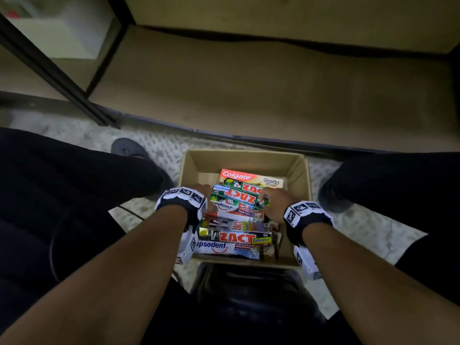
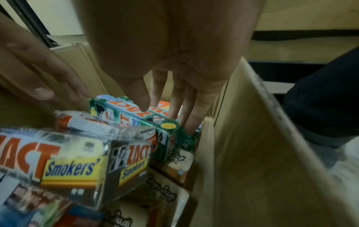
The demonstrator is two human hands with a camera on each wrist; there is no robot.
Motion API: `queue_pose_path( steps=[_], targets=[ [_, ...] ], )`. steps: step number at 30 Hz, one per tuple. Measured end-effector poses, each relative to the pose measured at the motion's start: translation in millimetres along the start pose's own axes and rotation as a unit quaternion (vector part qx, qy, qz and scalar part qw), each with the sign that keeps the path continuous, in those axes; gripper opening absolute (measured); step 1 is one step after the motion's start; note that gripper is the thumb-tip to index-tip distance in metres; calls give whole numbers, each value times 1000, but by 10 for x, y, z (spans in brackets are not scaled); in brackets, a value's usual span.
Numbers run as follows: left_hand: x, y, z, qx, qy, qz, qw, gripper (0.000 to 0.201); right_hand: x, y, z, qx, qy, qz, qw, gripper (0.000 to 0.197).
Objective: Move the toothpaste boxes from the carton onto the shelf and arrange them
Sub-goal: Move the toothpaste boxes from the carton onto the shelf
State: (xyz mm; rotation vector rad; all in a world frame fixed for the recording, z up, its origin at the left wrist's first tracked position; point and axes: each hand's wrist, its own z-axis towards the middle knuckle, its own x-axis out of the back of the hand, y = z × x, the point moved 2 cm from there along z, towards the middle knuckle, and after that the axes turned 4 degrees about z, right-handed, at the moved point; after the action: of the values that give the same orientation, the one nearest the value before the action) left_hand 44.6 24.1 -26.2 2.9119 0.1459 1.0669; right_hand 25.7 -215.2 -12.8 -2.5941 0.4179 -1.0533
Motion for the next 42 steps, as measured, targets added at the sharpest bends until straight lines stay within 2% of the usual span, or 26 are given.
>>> queue_pose_path(
  steps=[2, 5, 8, 10, 14, 17, 20, 24, 26, 29, 33, 36, 39, 42],
  targets=[
    [-85, -27, 55, 2, -2, 7, 1000, 83, -87, 3, 66, 14, 0, -3, 1000, 36],
    [-191, -99, 209, 11, -9, 4, 1000, 78, -172, 42, 145, 13, 2, -14, 1000, 49],
    [-310, -246, 392, 5, -12, 12, 1000, 86, -210, 69, 210, 5, 2, -11, 1000, 50],
    [-417, -320, 540, 4, -37, 17, 999, 82, -226, 76, 233, 1, 6, 0, 1000, 45],
    [-431, -256, 458, -13, -2, 18, 1000, 77, -265, 73, 238, 5, 21, 13, 1000, 38],
    [-362, -169, 302, -18, 17, 24, 999, 70, -244, 69, 244, -5, 24, 18, 1000, 49],
    [-319, -117, 255, -36, 26, 25, 999, 53, -158, 68, 281, -17, 4, 8, 1000, 57],
    [-210, -84, 180, -40, 30, 26, 998, 58, -73, 62, 303, -31, 15, 8, 999, 46],
    [-137, -74, 105, -40, 43, 37, 998, 54, -62, 53, 289, -32, 28, -7, 999, 45],
    [-23, -29, -14, -46, 64, 24, 997, 55, -41, 0, 209, -6, 63, -34, 997, 39],
    [63, 25, -139, -62, 78, -13, 995, 56, -44, -36, 67, 9, 75, -60, 995, 32],
    [104, 30, -257, -82, 77, -18, 994, 54, 91, -46, 36, -17, 107, -49, 993, 25],
    [124, 23, -374, -87, 81, -7, 993, 45, 229, -60, 4, -25, 100, -8, 995, 34],
    [148, 51, -471, -87, 79, 6, 993, 42, 158, -25, -19, -23, 66, 12, 997, 49]
  ],
)
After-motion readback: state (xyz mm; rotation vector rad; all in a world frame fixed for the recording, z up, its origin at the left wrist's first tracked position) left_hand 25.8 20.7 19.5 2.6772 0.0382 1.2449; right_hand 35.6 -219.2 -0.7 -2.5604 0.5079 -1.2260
